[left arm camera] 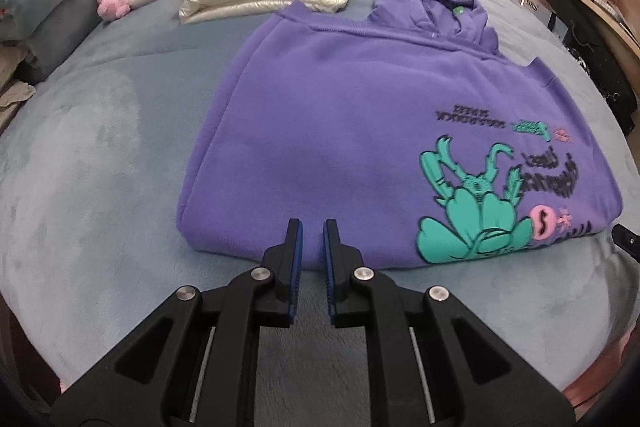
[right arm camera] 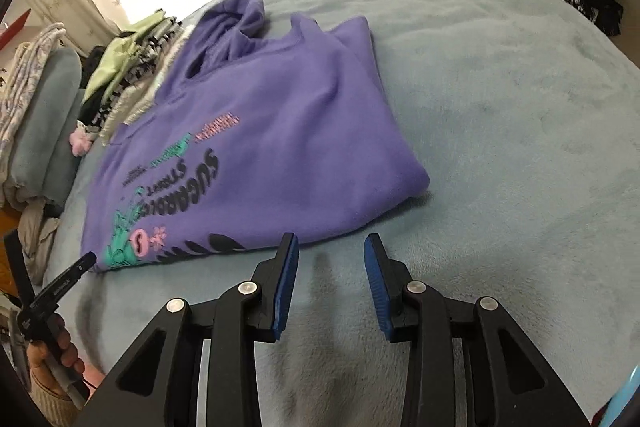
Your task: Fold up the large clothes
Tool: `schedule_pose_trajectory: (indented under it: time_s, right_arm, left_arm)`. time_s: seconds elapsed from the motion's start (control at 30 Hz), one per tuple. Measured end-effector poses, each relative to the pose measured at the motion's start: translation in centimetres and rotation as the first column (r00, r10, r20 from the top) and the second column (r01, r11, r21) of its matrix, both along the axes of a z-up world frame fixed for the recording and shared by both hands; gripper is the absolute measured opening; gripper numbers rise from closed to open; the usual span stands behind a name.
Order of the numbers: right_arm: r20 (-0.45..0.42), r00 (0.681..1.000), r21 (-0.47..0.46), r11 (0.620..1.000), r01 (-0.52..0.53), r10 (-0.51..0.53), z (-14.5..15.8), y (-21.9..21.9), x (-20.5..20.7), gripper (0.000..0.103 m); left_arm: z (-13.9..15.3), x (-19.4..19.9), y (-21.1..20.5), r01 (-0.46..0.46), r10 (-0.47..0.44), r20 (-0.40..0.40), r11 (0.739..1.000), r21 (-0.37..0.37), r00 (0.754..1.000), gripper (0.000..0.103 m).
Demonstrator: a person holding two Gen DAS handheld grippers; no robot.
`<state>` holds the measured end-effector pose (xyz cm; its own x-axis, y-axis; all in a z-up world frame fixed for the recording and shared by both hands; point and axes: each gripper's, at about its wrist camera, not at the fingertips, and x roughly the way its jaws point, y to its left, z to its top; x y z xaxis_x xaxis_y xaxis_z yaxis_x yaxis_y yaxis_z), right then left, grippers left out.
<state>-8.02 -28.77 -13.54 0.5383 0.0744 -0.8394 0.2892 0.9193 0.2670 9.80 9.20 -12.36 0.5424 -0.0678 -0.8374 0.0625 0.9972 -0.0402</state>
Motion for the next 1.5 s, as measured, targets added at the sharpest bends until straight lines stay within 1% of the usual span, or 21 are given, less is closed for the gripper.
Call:
schedule_pose_trajectory:
  time_s: [0.1, 0.17, 0.23, 0.4, 0.53, 0.63, 0.7, 0.73, 0.8, 0.87, 0.93, 1.0, 1.07, 1.1, 1.13, 1.17, 1.2, 1.27, 1.37, 1.43, 1.5]
  right_arm:
    - [0.021, 1.0, 0.018, 1.0, -0.004, 0.004, 1.5, 0.4, -0.4, 0.035]
    - [0.029, 0.999, 0.022, 1.0, -0.018, 0.018, 2.2, 0.6, 1.3, 0.035]
    - [0.039, 0.999, 0.015, 0.999, -0.036, 0.035, 3.2, 1.1, 1.6, 0.035]
    - [0.057, 0.994, -0.008, 0.996, -0.093, 0.093, 6.0, 1.8, 4.8, 0.036]
    - [0.087, 0.987, -0.047, 0.99, -0.13, 0.134, 9.5, 2.1, 7.9, 0.037]
    - [0.113, 0.982, -0.055, 0.988, -0.145, 0.151, 12.1, 1.8, 11.2, 0.045]
    - [0.128, 0.979, -0.067, 0.987, -0.148, 0.156, 13.7, 1.6, 13.6, 0.054]
    - [0.14, 0.977, -0.074, 0.986, -0.15, 0.159, 14.6, 1.4, 15.1, 0.055]
    - [0.148, 0.975, -0.084, 0.984, -0.156, 0.167, 15.9, 1.1, 18.2, 0.056]
    - [0.151, 0.974, -0.079, 0.984, -0.161, 0.171, 16.8, 0.5, 22.1, 0.056]
    - [0.142, 0.976, -0.06, 0.986, -0.156, 0.163, 17.2, -0.2, 26.0, 0.056]
    - [0.132, 0.979, -0.022, 0.987, -0.156, 0.158, 17.0, -0.8, 30.0, 0.056]
    - [0.115, 0.981, 0.029, 0.987, -0.158, 0.154, 16.3, -1.5, 34.6, 0.056]
    - [0.107, 0.982, 0.044, 0.986, -0.163, 0.158, 15.8, -1.8, 36.7, 0.056]
    - [0.099, 0.982, 0.053, 0.985, -0.165, 0.159, 15.2, -1.9, 38.6, 0.056]
    - [0.089, 0.984, 0.054, 0.986, -0.159, 0.154, 14.5, -2.1, 40.3, 0.056]
    - [0.072, 0.987, 0.054, 0.987, -0.15, 0.146, 13.8, -2.3, 42.6, 0.056]
    - [0.045, 0.99, 0.079, 0.987, -0.138, 0.135, 12.1, -2.8, 45.9, 0.056]
    - [0.017, 0.993, 0.112, 0.987, -0.117, 0.116, 9.7, -3.4, 49.7, 0.056]
    - [0.003, 0.994, 0.098, 0.989, -0.109, 0.109, 8.3, -3.7, 52.0, 0.056]
    - [-0.021, 0.995, 0.092, 0.991, -0.099, 0.102, 6.8, -4.0, 53.6, 0.056]
  left_arm:
    - [1.4, -0.7, -0.4, 0.012, -0.012, 0.031, 1.0, 0.01, 0.999, 0.009]
    - [2.5, -1.1, -0.7, 0.02, -0.021, 0.048, 1.0, 0.011, 0.999, 0.012]
    - [3.8, -1.3, -0.8, 0.027, -0.027, 0.065, 1.0, 0.007, 0.997, 0.02]
    - [7.8, -0.3, -0.8, 0.038, -0.038, 0.128, 0.999, 0.003, 0.991, 0.033]
    - [11.1, 2.8, -0.5, 0.044, -0.043, 0.165, 0.999, -0.003, 0.985, 0.036]
    - [13.0, 6.5, -0.8, 0.06, -0.061, 0.18, 0.998, 0.008, 0.982, 0.036]
    - [13.9, 9.5, -1.5, 0.085, -0.085, 0.174, 0.996, 0.009, 0.981, 0.036]
    - [14.2, 10.6, -1.8, 0.1, -0.1, 0.172, 0.995, 0.007, 0.98, 0.037]
    - [14.5, 14.3, -3.1, 0.13, -0.129, 0.164, 0.992, 0.007, 0.978, 0.037]
    - [14.3, 17.9, -4.3, 0.152, -0.151, 0.15, 0.988, 0.003, 0.977, 0.037]
    - [13.6, 21.2, -5.6, 0.168, -0.166, 0.128, 0.986, -0.011, 0.978, 0.037]
    - [12.4, 25.6, -6.9, 0.181, -0.177, 0.097, 0.983, -0.038, 0.98, 0.037]
    - [10.9, 28.9, -8.0, 0.179, -0.176, 0.067, 0.983, -0.046, 0.982, 0.037]
    - [10.0, 30.8, -8.6, 0.178, -0.176, 0.048, 0.983, -0.05, 0.983, 0.037]
    - [9.3, 31.9, -9.0, 0.18, -0.178, 0.038, 0.982, -0.051, 0.983, 0.037]
    - [8.2, 33.8, -9.8, 0.182, -0.182, 0.021, 0.982, -0.046, 0.983, 0.037]
    - [7.3, 34.7, -10.2, 0.179, -0.179, 0.011, 0.983, -0.038, 0.984, 0.037]
    - [5.1, 37.5, -11.3, 0.173, -0.174, -0.023, 0.985, -0.024, 0.985, 0.037]
    - [2.7, 40.1, -12.3, 0.183, -0.183, -0.06, 0.983, -0.011, 0.981, 0.037]
    - [1.4, 41.2, -12.9, 0.183, -0.182, -0.072, 0.983, 0.002, 0.981, 0.037]
    - [0.3, 42.6, -13.8, 0.205, -0.204, -0.089, 0.979, -0.005, 0.975, 0.037]
